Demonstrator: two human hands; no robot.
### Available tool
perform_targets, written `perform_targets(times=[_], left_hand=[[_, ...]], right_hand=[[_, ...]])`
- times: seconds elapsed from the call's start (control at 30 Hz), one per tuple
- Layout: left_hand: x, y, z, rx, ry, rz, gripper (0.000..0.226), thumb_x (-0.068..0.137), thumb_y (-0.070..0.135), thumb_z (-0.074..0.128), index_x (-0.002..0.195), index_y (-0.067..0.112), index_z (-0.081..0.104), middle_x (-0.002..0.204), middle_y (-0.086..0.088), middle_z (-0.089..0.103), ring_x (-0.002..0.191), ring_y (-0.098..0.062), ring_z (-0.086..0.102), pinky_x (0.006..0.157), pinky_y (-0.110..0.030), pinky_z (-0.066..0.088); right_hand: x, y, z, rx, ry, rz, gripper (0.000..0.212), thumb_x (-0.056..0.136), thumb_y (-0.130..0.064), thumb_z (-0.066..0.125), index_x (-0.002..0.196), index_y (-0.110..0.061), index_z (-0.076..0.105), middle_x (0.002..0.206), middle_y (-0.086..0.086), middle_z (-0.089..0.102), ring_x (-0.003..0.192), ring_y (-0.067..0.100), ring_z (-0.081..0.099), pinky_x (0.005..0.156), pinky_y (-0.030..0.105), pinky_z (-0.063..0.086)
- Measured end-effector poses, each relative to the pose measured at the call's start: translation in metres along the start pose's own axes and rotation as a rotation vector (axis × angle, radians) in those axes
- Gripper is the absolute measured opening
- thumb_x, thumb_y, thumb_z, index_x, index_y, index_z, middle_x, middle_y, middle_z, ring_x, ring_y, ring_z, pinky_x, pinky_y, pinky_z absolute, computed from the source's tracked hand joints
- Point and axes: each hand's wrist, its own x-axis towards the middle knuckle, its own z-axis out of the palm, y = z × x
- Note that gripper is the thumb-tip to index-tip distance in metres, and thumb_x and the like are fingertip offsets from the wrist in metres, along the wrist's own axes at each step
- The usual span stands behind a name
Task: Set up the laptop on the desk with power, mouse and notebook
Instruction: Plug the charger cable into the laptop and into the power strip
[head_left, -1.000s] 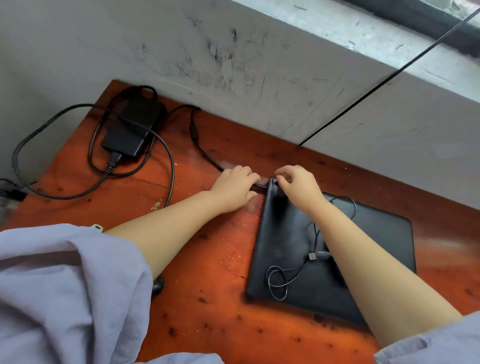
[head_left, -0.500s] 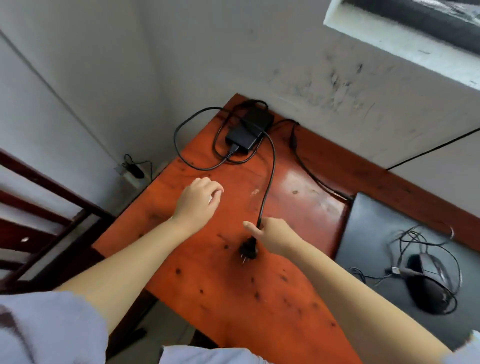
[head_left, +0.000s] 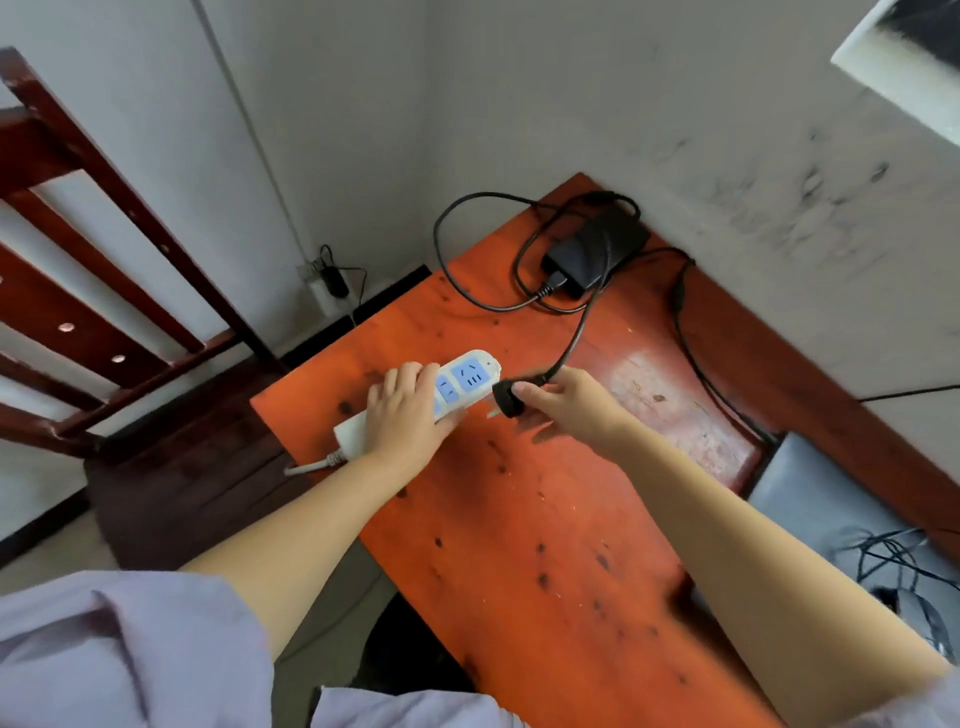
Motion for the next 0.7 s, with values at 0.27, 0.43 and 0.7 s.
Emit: perform_targets(times=[0.27,0.43,0.7], left_hand=[[-0.002,-0.001,0.001,-0.035,0.035,0.011,0.062,0.080,0.055,0.057,0.128,0.017,0.047,0.117,-0.004,0.054,0.109,-0.025,0.048,0.090,-0.038,0.037],[-0.003,-0.001,0.003,-0.016,0.049,0.014,0.061,0.080,0.055,0.056,0.127,0.017,0.048,0.115,-0.004,0.054,0.109,-0.025,0.049,0.090,-0.038,0.038],[-0.003,-0.001,0.003,-0.014,0.052,0.010,0.061,0.081,0.054,0.054,0.128,0.016,0.047,0.118,-0.006,0.054,0.110,-0.025,0.048,0.091,-0.038,0.037]], right_hand=[[0.049,-0.038,-0.004,-0.438,-0.050,-0.163,0.025,0.088,-0.017,0.059,0.111,-0.025,0.065,0.103,-0.001,0.068,0.077,0.009,0.069,0.061,0.023,0.059],[0.055,-0.042,-0.006,-0.521,-0.088,-0.197,0.027,0.089,-0.017,0.059,0.114,-0.025,0.063,0.103,-0.004,0.065,0.071,0.003,0.068,0.054,0.016,0.055],[0.051,-0.051,0.002,-0.648,-0.097,-0.269,0.027,0.090,-0.018,0.058,0.116,-0.019,0.061,0.098,0.001,0.067,0.064,0.001,0.064,0.050,0.012,0.052]])
